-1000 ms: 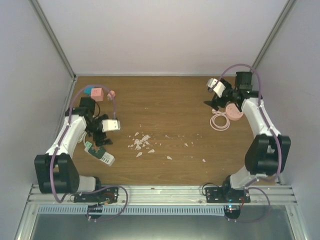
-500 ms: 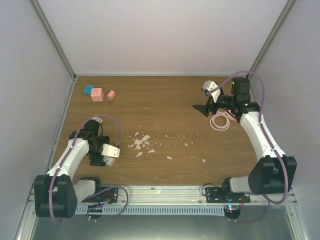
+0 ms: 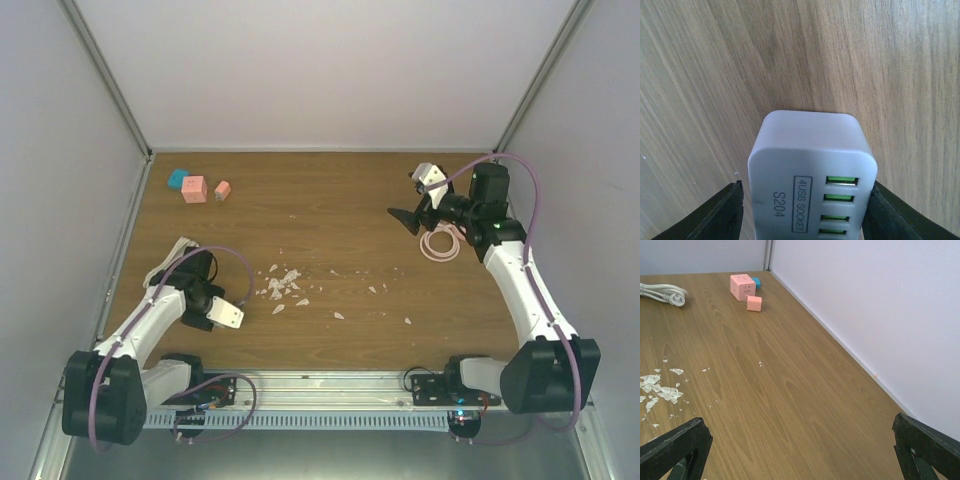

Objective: Pull the plug off the socket

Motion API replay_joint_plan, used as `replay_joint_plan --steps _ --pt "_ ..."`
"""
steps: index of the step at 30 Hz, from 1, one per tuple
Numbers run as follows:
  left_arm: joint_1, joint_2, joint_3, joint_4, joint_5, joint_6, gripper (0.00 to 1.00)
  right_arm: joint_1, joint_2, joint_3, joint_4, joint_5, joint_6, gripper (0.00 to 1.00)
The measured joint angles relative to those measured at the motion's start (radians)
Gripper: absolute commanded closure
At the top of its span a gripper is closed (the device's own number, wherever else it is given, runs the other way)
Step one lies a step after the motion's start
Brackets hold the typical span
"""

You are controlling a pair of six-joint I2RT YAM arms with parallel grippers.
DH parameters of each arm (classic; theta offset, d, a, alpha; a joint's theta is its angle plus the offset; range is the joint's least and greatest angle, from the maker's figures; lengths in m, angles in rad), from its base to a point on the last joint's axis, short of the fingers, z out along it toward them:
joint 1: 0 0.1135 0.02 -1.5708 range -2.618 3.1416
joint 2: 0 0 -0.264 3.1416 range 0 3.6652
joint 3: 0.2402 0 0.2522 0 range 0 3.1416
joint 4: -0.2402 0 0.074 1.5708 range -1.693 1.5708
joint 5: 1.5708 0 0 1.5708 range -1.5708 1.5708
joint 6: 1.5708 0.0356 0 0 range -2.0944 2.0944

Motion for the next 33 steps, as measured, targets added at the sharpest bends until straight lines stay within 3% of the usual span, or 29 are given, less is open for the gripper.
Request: replay_joint_plan --steps 4,11,18,25,33 --pt "-0.037 0.021 0.013 -0.006 -0.005 -0.024 0.58 0.0 0.0 -0.012 0.018 0.009 0.004 0.0" --pt "-0.183 0.146 0.11 -0.054 0.028 -0.155 0.59 0.0 0.0 -0.021 0.023 0.034 0.011 0.0" --pt "-0.38 0.361 0.314 -0.055 0.119 -0.368 0.6 0.0 -0.003 -0.024 0.027 0.058 0.01 0.0" --pt "-0.583 0.608 0.542 -0.049 0.085 -0.629 0.6 0.0 -0.015 -0.04 0.032 0.089 0.01 0.0" --pt "-0.769 0.845 0.818 -0.147 0.053 -0.81 0.6 -0.002 -0.027 -0.053 0.035 0.153 0.002 0.0"
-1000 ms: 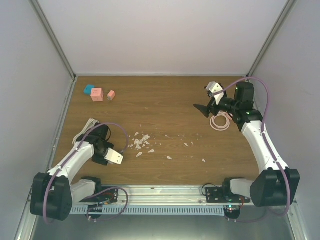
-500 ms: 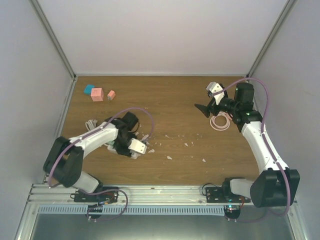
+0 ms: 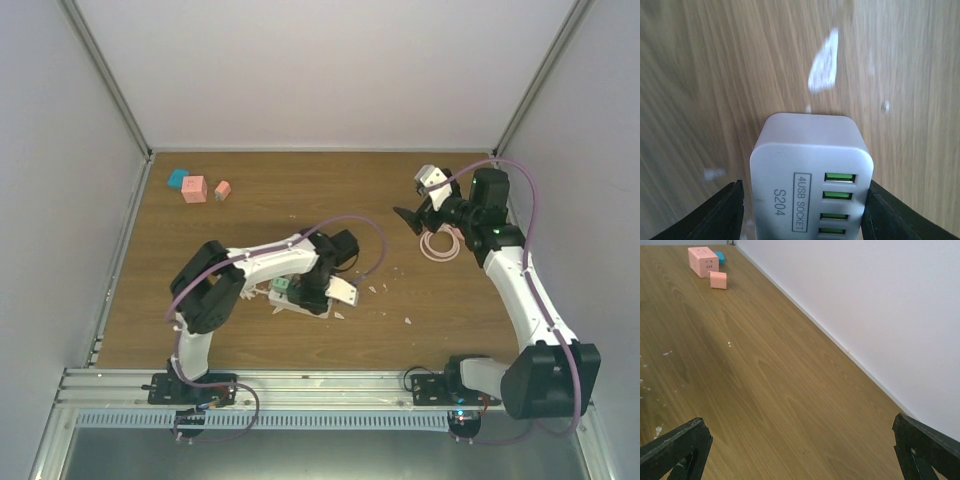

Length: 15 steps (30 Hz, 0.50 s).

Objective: Pull the plug off the socket

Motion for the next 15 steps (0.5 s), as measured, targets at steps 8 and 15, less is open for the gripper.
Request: replay_joint_plan --steps 8,15 --pt "-0.1 0.197 0.293 -0.126 0.039 -0.114 0.58 -0.021 -0.004 0.0 0.019 0.052 -0.001 0.0" --pt "-0.124 0.327 0.51 -0.217 0.097 -0.176 0.36 -0.023 -0.008 -0.008 0.037 0.074 -0.001 0.0"
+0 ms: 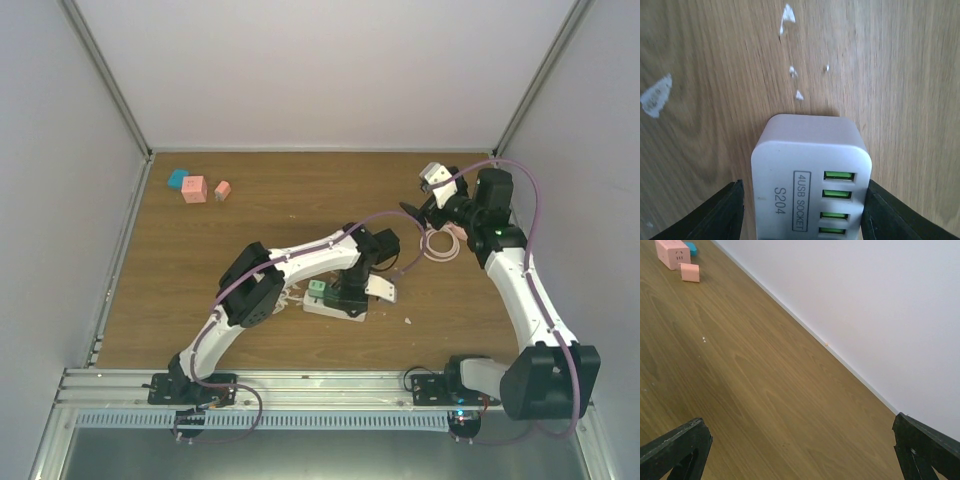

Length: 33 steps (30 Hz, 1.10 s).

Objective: Pull the plug off the socket

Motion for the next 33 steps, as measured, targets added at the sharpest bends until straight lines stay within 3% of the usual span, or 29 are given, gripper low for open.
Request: replay_joint_plan --steps 5,11,15,20,27,33 --pt "-0.004 0.032 0.048 0.066 0.104 -0.006 0.17 -0.003 0.0 -0.002 0.005 0.009 0.0 0.0" --pt "-0.002 0.026 0.001 0.205 0.256 0.005 0.07 -0.003 0.0 -0.003 0.004 0.006 -0.001 0.0" --pt "0.021 -0.062 -0.122 0.253 0.355 0.02 0.05 -0.003 0.001 -0.005 0.005 -0.004 -0.002 0.0" --pt "0.107 -0.293 -0.296 0.314 0.484 0.05 0.05 -0.003 0.006 -0.009 0.004 -0.033 -0.002 0.01" --pt "0.311 -0.55 -0.472 0.405 0.63 0.063 0.05 -0.003 0.008 -0.028 0.0 -0.109 -0.002 0.0" --pt "0.472 -0.698 -0.688 0.481 0.646 0.09 0.07 0.02 0.026 -0.041 -0.023 -0.178 -0.008 0.01"
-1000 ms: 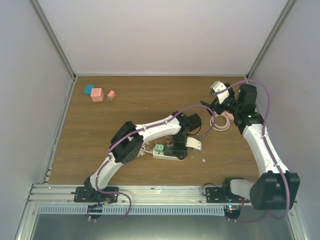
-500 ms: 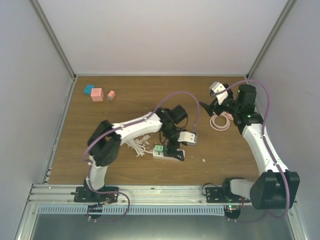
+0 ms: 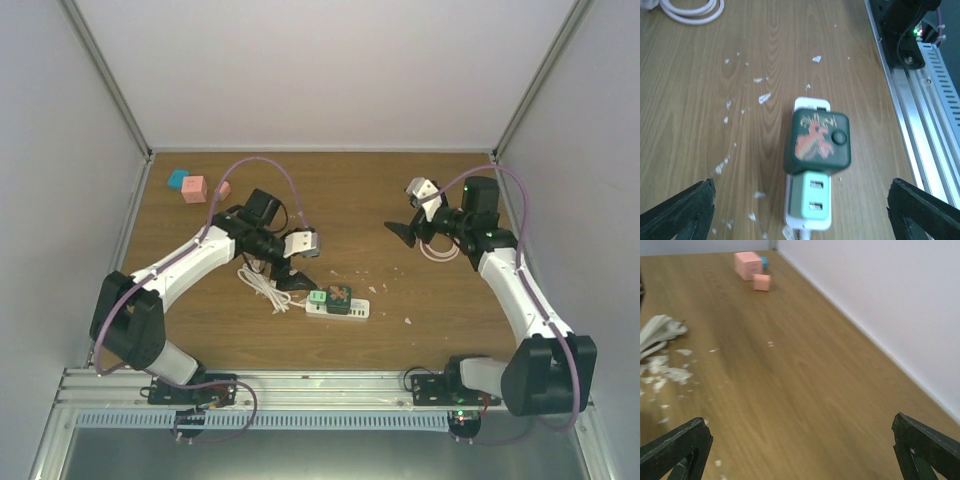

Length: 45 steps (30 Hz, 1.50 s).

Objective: Pull the plug off the socket

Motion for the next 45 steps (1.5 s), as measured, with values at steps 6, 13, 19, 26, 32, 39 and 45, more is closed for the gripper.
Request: replay_joint_plan --steps 6,13,19,26,32,39,45 --pt "0.055 -0.141 -0.216 0.093 -0.019 0.044 0.15 0.098 -0.002 -0.087 -0.043 -0.043 -0.027 0.01" --pt "0.051 -0.164 -0.349 0.221 -0.029 0.067 0.24 0.278 -0.005 -0.177 -0.093 -0.023 -0.083 0.01" --pt "0.024 -0.161 -0.402 0.343 -0.068 0.065 0.26 0.426 0.018 -0.208 -0.092 0.045 -0.112 0.02" --pt "-0.021 -0.129 -0.413 0.441 -0.096 0.045 0.27 0.549 0.092 -0.217 -0.09 0.121 -0.138 0.04" --pt "-0.027 -0.117 -0.433 0.478 -0.11 0.035 0.28 0.6 0.108 -0.229 -0.088 0.162 -0.149 0.05" --pt "-0.027 -0.117 -0.461 0.506 -0.106 0.036 0.31 0.612 0.188 -0.229 -0.085 0.208 -0.152 0.15" --pt "-0.028 -0.117 -0.5 0.534 -0.108 0.037 0.38 0.612 0.213 -0.229 -0.079 0.233 -0.16 0.34"
